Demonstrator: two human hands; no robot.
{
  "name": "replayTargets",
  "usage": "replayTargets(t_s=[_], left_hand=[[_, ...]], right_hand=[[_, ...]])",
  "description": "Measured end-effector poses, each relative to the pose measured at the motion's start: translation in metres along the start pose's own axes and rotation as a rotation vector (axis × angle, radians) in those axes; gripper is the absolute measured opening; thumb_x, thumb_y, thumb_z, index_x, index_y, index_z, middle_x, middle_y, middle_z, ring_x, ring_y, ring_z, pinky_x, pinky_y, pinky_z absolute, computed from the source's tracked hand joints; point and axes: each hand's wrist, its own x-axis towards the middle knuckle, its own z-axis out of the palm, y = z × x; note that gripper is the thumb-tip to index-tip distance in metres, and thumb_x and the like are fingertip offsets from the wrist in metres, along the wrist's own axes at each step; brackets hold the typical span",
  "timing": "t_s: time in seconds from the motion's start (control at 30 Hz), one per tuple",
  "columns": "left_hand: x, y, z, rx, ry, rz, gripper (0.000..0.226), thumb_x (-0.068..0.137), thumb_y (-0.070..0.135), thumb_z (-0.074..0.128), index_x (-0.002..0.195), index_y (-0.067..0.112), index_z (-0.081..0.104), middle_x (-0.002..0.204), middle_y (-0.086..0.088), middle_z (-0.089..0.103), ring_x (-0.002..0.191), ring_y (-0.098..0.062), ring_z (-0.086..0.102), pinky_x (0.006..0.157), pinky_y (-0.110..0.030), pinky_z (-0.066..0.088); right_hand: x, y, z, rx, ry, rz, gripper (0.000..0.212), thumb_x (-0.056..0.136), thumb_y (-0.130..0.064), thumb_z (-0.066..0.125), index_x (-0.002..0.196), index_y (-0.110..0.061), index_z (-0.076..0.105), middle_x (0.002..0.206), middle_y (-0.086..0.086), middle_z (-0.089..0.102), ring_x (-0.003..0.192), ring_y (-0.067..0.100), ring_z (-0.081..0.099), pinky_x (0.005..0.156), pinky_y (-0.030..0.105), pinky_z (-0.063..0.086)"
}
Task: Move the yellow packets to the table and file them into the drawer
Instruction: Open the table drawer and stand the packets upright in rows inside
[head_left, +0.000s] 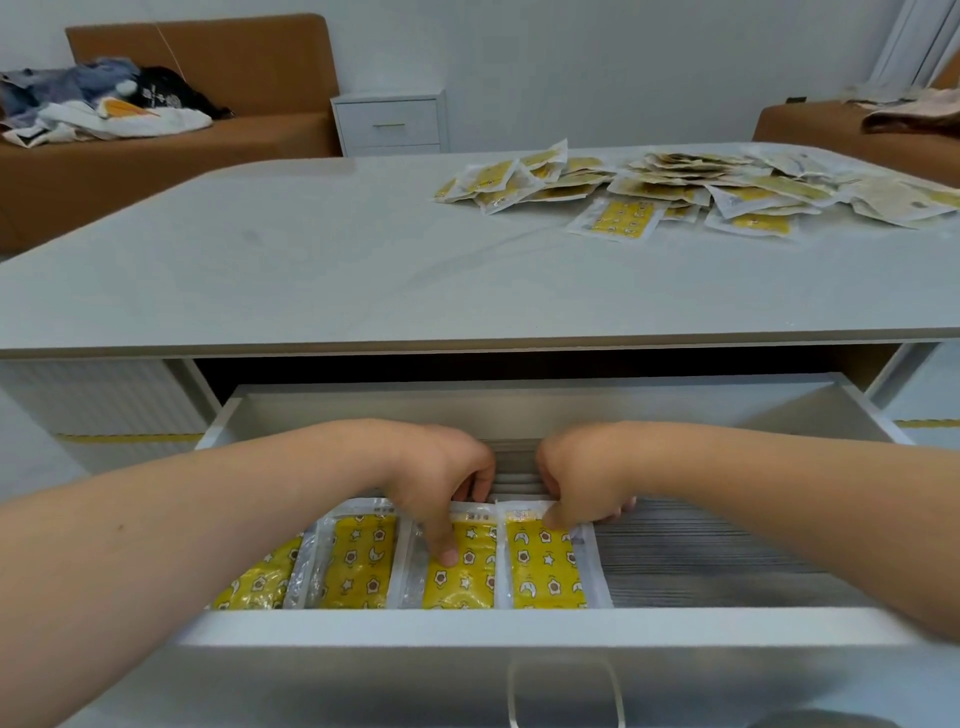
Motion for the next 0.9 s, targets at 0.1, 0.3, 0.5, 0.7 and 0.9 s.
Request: replayTargets(t_s=[0.1, 0.3, 0.5, 0.7, 0.9], left_hand=[[-0.014, 0.006, -0.020, 0.032, 0.053, 0.022, 0.066, 0.067, 0.051, 0.088, 0.120, 0.028, 0.055, 0.111, 0.008, 0.060, 0.095, -0.012, 0.059, 0.081, -0.029, 0.054], [-0.071, 0.010, -0.092, -0.492, 0.128, 0.158, 0.028, 0.086, 0.022, 0.078, 0.107, 0.009, 0.066, 0.092, -0.009, 0.075, 0.077, -0.022, 0.074, 0.057, -0.027, 0.057], [-0.034, -0.005, -0.127, -0.720, 0.859, 0.034, 0.011, 0.090, 0.020, 0.074, 0.091, 0.011, 0.069, 0.074, -0.007, 0.072, 0.053, -0.017, 0.064, 0.044, -0.025, 0.046], [0.043, -0.020, -0.145, -0.435, 1.150, -0.190, 0.022, 0.088, 0.027, 0.067, 0.108, 0.021, 0.065, 0.112, 0.002, 0.063, 0.107, -0.019, 0.059, 0.084, -0.028, 0.046], [0.083, -0.012, -0.166, -0.245, 1.086, -0.293, 0.068, 0.088, 0.051, 0.063, 0.144, 0.015, 0.045, 0.148, -0.005, 0.043, 0.137, -0.029, 0.040, 0.109, -0.043, 0.039]], right_hand=[[-0.008, 0.000, -0.012, -0.153, 0.132, -0.030, 0.042, 0.094, -0.050, 0.063, 0.111, -0.012, 0.066, 0.102, 0.006, 0.072, 0.094, 0.024, 0.068, 0.071, 0.032, 0.052], [-0.062, 0.014, -0.075, 0.172, 0.207, -0.124, 0.013, 0.091, -0.017, 0.056, 0.090, -0.015, 0.069, 0.077, -0.002, 0.077, 0.062, 0.015, 0.069, 0.083, 0.042, 0.057], [-0.074, 0.058, -0.113, 0.525, 0.511, -0.054, 0.014, 0.080, -0.003, 0.052, 0.073, -0.005, 0.064, 0.064, 0.006, 0.070, 0.051, 0.020, 0.054, 0.047, 0.022, 0.029], [-0.007, 0.123, -0.128, 0.363, 1.129, 0.291, 0.024, 0.085, -0.013, 0.049, 0.105, -0.013, 0.061, 0.108, 0.009, 0.063, 0.101, 0.032, 0.058, 0.082, 0.042, 0.051], [0.036, 0.145, -0.126, 0.179, 1.239, 0.387, 0.047, 0.086, -0.019, 0.054, 0.132, -0.010, 0.047, 0.136, 0.015, 0.047, 0.127, 0.037, 0.041, 0.102, 0.048, 0.039]])
